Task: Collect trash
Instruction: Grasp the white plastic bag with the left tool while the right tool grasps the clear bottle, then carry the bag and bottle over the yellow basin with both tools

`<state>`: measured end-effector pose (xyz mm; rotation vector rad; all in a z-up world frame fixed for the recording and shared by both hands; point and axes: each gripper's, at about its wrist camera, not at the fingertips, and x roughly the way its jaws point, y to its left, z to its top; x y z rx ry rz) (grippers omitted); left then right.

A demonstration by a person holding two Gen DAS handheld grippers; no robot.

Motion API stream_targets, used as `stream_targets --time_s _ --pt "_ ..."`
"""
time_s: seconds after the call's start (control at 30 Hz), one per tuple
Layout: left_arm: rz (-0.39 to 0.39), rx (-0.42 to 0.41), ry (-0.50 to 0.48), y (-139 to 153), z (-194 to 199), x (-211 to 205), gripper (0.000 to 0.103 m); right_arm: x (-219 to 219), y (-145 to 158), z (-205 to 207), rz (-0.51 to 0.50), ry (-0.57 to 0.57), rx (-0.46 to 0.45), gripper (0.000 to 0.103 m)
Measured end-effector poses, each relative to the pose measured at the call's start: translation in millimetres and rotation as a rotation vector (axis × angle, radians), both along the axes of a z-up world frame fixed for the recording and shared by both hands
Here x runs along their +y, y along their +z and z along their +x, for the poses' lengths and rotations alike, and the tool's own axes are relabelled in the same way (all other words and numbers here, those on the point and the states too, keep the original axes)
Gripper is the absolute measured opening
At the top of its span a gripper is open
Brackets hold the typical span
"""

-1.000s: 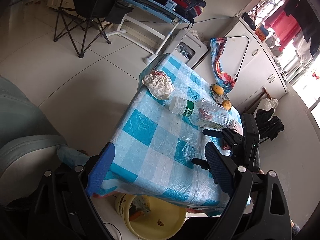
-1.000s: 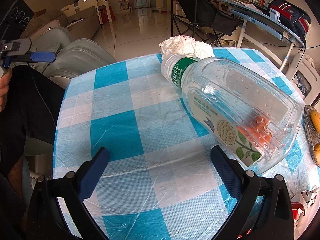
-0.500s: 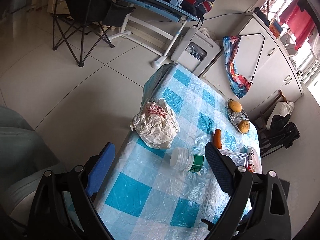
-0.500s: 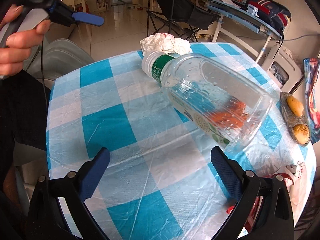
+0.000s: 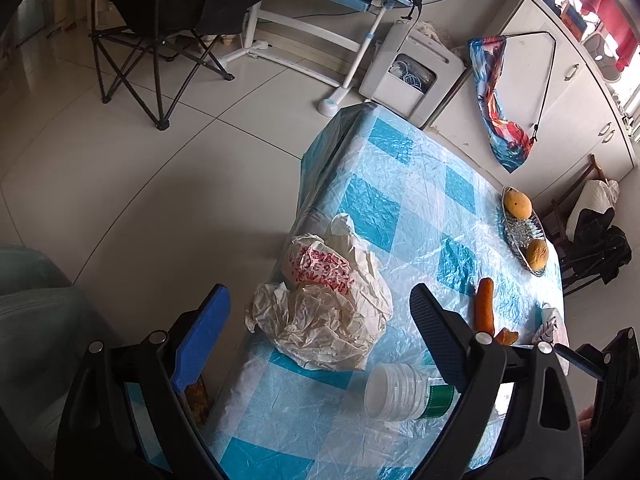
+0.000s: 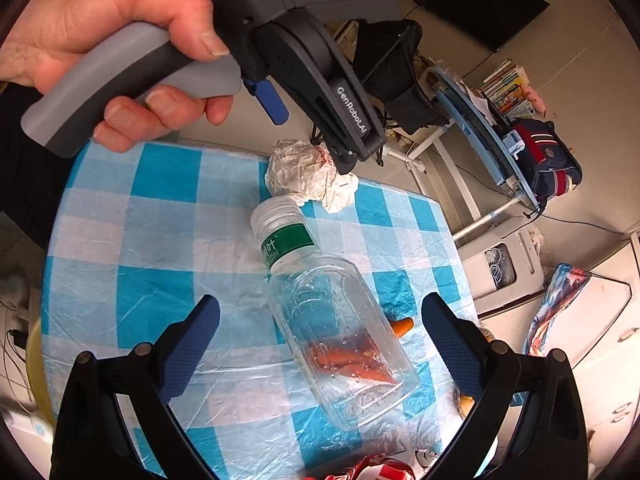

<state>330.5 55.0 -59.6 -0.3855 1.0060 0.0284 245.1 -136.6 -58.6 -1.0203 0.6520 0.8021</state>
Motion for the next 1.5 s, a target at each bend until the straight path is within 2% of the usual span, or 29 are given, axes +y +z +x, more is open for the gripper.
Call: stream_targets --time_s 0.1,0.2,0.27,0.33,0.37,0.4,0.47,0.53,0.67,0.83,1.03,1.23,1.5 --pt "0.014 0.017 -0.019 -4 9 -5 0.086 8 -15 17 -0.088 -0.001 0.029 0.097" --pt "0.069 0.046 -0.061 -8 16 -16 0.071 6 -23 27 -0.113 -0.025 0.108 0.097" --pt "0.115 0.057 -0.103 -9 17 -26 0.05 3 -23 24 -0.092 -0.036 0.134 0.095" --pt "0.156 0.053 -0.141 -8 15 -33 0.042 -2 -21 17 -0.05 -0.068 0.143 0.079" --pt "0.172 0.048 -0.158 -8 12 -35 0.037 -4 -21 12 -0.028 -0.091 0.143 0.064" --pt "0.18 0.043 -0.176 -7 10 -38 0.035 -8 -20 5 -0.004 -0.109 0.145 0.057" --pt "0.193 0.02 -0.195 -4 1 -40 0.029 -13 -17 -13 0.06 -0.146 0.139 0.056" --pt "0.171 -0.008 -0.204 3 -8 -39 0.025 -23 -11 -31 0.138 -0.192 0.143 0.056" --pt "0.067 -0.101 -0.205 24 -36 -32 0.024 -54 5 -59 0.384 -0.328 0.235 0.056" --pt "-0.057 -0.24 -0.24 52 -81 -31 0.024 -88 27 -63 0.675 -0.465 0.379 0.056" --pt "-0.138 -0.29 -0.232 58 -140 -30 0.024 -124 26 -84 0.989 -0.581 0.527 0.056" --pt "-0.132 -0.281 -0.24 47 -191 -33 0.024 -138 21 -120 1.162 -0.613 0.607 0.056" --pt "-0.126 -0.261 -0.266 32 -241 -40 0.025 -138 26 -148 1.207 -0.598 0.61 0.056"
